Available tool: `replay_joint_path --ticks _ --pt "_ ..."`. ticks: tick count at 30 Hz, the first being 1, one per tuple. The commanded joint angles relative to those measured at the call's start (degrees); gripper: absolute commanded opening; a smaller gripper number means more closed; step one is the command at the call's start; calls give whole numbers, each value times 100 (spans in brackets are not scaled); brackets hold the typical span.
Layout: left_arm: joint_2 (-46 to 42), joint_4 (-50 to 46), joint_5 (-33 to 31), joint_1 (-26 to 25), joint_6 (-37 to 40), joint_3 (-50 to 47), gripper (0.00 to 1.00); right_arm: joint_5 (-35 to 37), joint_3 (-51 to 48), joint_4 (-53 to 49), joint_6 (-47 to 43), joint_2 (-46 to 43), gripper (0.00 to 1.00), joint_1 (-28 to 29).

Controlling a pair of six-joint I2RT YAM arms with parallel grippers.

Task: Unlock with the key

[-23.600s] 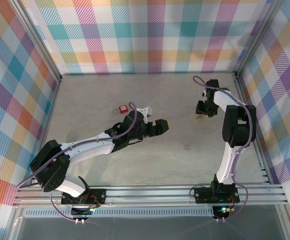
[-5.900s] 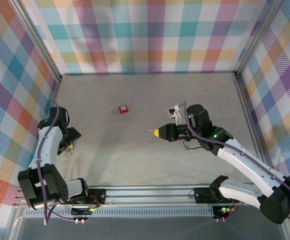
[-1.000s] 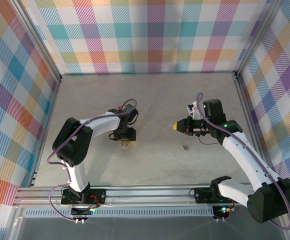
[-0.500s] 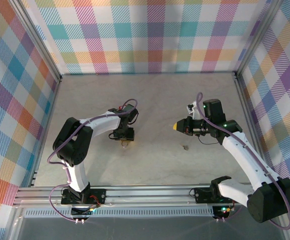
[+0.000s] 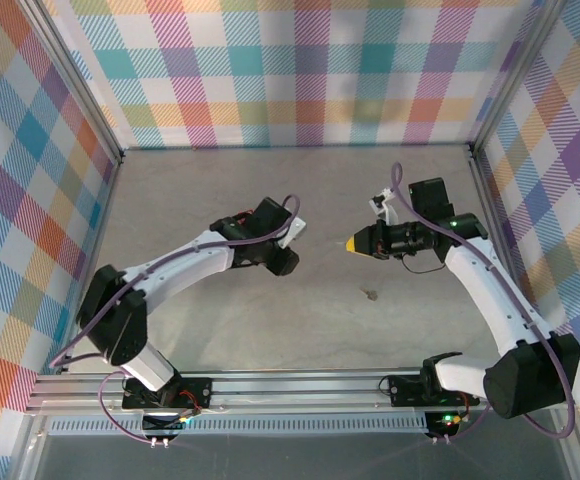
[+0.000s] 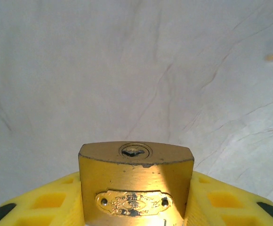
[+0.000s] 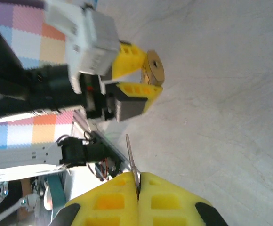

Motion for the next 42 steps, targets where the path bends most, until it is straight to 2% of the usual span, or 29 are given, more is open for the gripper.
replay_joint_path --ticks 1,5,9,15,18,23,26,32,42 --pt "-232 -142 201 -83 1215 484 14 -427 261 -919 -634 -47 0 -13" --pt "-238 -543 -177 -383 1722 854 11 -445 297 -1078 -666 -159 0 -13" --pt "-517 -545 -393 -615 2035 830 9 -366 387 -1257 -742 -305 0 -5" --pt "-1295 -314 -173 -1062 3145 381 6 -370 544 -1407 -808 -373 0 4" --pt "-1560 -333 19 -1154 3410 313 6 -521 558 -1342 -811 -390 0 133" --pt "-1690 -537 242 -1278 3562 417 4 -761 642 -1239 -840 -360 0 752" --pt "-1676 -686 300 -1372 3729 502 3 -662 765 -1335 -926 -298 0 1100" --pt "-1744 -631 212 -1414 3730 486 2 -911 664 -1026 -687 -329 0 1136" --pt "-1805 -510 250 -1449 3551 460 1 -925 497 -718 -546 -167 0 1261"
